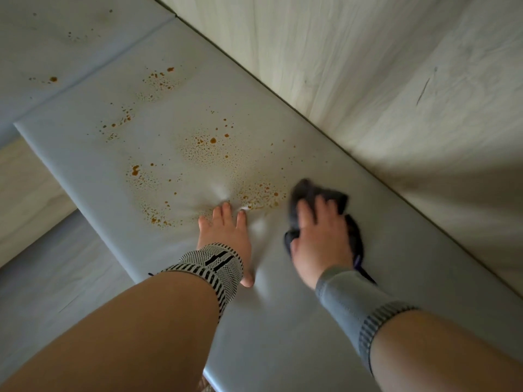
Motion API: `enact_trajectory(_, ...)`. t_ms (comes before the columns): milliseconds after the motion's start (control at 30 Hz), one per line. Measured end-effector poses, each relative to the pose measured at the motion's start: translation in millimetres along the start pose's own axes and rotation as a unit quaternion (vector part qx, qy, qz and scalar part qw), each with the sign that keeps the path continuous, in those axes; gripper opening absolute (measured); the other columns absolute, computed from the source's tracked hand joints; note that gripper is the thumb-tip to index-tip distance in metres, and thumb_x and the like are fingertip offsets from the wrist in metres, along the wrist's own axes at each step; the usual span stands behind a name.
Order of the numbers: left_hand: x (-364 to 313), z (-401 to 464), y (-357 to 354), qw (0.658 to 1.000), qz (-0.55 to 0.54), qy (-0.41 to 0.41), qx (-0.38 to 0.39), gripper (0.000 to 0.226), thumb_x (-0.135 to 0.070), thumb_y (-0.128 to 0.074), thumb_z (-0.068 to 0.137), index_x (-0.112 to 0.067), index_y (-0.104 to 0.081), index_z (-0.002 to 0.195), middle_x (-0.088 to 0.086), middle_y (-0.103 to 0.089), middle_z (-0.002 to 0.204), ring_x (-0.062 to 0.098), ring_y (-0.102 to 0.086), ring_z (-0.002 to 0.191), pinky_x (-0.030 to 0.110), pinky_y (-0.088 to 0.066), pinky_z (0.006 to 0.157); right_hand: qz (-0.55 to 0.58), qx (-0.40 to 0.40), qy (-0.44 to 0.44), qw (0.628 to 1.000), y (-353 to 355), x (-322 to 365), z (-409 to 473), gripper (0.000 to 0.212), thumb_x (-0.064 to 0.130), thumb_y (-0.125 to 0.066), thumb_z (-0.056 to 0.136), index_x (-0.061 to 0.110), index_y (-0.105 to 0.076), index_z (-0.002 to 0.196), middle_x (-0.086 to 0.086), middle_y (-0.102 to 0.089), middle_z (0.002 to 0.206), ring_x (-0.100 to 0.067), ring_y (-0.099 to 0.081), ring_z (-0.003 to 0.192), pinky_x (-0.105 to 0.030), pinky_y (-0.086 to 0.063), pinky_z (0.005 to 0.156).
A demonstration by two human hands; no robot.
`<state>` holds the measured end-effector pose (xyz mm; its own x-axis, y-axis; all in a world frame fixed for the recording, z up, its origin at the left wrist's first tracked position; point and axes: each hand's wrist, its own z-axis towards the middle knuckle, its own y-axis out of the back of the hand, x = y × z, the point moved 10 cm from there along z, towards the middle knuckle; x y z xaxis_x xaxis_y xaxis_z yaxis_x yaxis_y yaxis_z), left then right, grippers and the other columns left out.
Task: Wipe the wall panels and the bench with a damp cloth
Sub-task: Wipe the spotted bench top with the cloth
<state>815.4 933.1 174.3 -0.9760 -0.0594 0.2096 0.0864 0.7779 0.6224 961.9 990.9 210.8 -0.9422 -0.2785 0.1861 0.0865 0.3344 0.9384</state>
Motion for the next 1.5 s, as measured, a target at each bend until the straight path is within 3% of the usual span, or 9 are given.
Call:
enact_trajectory(133, -0.5, -0.9, 0.7, 1.000, 0.001, 0.001, 0.004, 0.143, -0.062, -0.080, 0.067, -0.008, 0.020, 0.153, 0.024, 0.019, 0.160, 0.038, 0.008, 0.150, 0.058, -0.007, 0.119, -0.034, 0.039, 0.226, 0.973, -15.3, 24.8, -11.3, 0.065, 0.033, -0.059, 0.081, 0.025, -0.043, 0.144, -0.010, -0.028, 0.157, -0.034, -0.026, 0.144, -0.051, -0.019, 0.115)
enact_trajectory(333, -0.6, 1.5, -1.9, 1.000, 0.000, 0.001, 0.010, 0.143, -0.060, -0.080, 0.067, -0.008, 0.022, 0.152, 0.024, 0.021, 0.160, 0.038, 0.011, 0.150, 0.057, -0.006, 0.120, 0.070, -0.026, -0.224, 0.972, 10.6, -86.2, 9.4, 0.068, 0.035, -0.051, 0.092, 0.022, -0.024, 0.152, -0.013, -0.016, 0.160, -0.031, -0.012, 0.147, -0.045, -0.017, 0.118)
enact_trajectory(567, -1.6, 0.5, -0.2, 1.000, 0.015, 0.003, 0.010, 0.143, -0.062, -0.081, 0.066, -0.008, 0.019, 0.153, 0.024, 0.018, 0.160, 0.039, 0.009, 0.150, 0.058, -0.007, 0.119, -0.058, 0.023, 0.203, 0.977, -18.3, 23.0, -21.1, 0.072, 0.034, -0.078, 0.066, 0.026, -0.056, 0.133, -0.011, -0.044, 0.148, -0.037, -0.040, 0.137, -0.060, -0.034, 0.105)
enact_trajectory(800, -2.8, 1.4, 2.6, 1.000, 0.020, 0.010, 0.016, 0.145, -0.061, -0.083, 0.064, -0.005, 0.018, 0.153, 0.026, 0.014, 0.160, 0.041, 0.006, 0.150, 0.057, -0.007, 0.120, 0.111, -0.037, -0.055, 0.992, 41.7, -25.1, -0.3, 0.023, 0.007, -0.059, 0.085, 0.017, -0.067, 0.104, -0.005, -0.059, 0.107, -0.026, -0.055, 0.098, -0.030, -0.044, 0.078)
enact_trajectory(967, -3.0, 0.6, 2.2, 1.000, 0.021, 0.004, 0.015, 0.143, -0.061, -0.081, 0.066, -0.006, 0.019, 0.153, 0.026, 0.016, 0.160, 0.040, 0.007, 0.150, 0.056, -0.008, 0.121, 0.569, -0.096, -0.282, 0.766, 42.1, -73.2, 17.1, 0.037, -0.010, -0.042, 0.081, 0.017, -0.065, 0.072, -0.008, -0.063, 0.069, -0.023, -0.063, 0.068, -0.031, -0.048, 0.064)
enact_trajectory(1133, -3.2, 0.7, 1.6, 1.000, 0.013, 0.000, 0.016, 0.142, -0.060, -0.081, 0.067, -0.005, 0.019, 0.152, 0.026, 0.017, 0.160, 0.041, 0.008, 0.150, 0.057, -0.006, 0.120, 0.240, -0.162, -0.403, 0.868, 64.8, -144.9, -17.2, 0.044, 0.005, -0.048, 0.090, 0.014, -0.054, 0.133, -0.015, -0.046, 0.140, -0.035, -0.046, 0.126, -0.040, -0.035, 0.105)
enact_trajectory(1267, -2.5, 1.1, 0.7, 1.000, 0.007, 0.001, 0.014, 0.143, -0.060, -0.081, 0.066, -0.005, 0.019, 0.152, 0.025, 0.017, 0.160, 0.041, 0.009, 0.150, 0.056, -0.007, 0.121, 0.169, -0.127, -0.175, 0.962, 65.7, -70.6, 20.5, 0.064, 0.018, -0.052, 0.089, 0.020, -0.031, 0.150, -0.008, -0.016, 0.160, -0.028, -0.015, 0.147, -0.041, -0.018, 0.119)
enact_trajectory(1367, -2.5, 0.7, -0.7, 1.000, 0.004, 0.001, 0.014, 0.142, -0.060, -0.080, 0.067, -0.006, 0.019, 0.153, 0.025, 0.017, 0.160, 0.040, 0.009, 0.150, 0.056, -0.006, 0.121, 0.118, 0.019, -0.167, 0.979, 20.6, -35.3, 29.5, 0.069, 0.032, -0.043, 0.097, 0.027, -0.008, 0.155, -0.003, 0.003, 0.163, -0.027, 0.001, 0.149, -0.048, -0.011, 0.120)
enact_trajectory(1500, -2.9, 1.2, 0.9, 1.000, 0.002, 0.000, 0.007, 0.142, -0.060, -0.081, 0.066, -0.006, 0.018, 0.153, 0.024, 0.017, 0.160, 0.039, 0.008, 0.150, 0.056, -0.008, 0.121, -0.052, 0.080, 0.093, 0.991, -5.8, 10.2, 5.8, 0.068, 0.037, -0.044, 0.097, 0.032, -0.008, 0.154, 0.004, 0.005, 0.163, -0.024, 0.005, 0.150, -0.049, -0.002, 0.119)
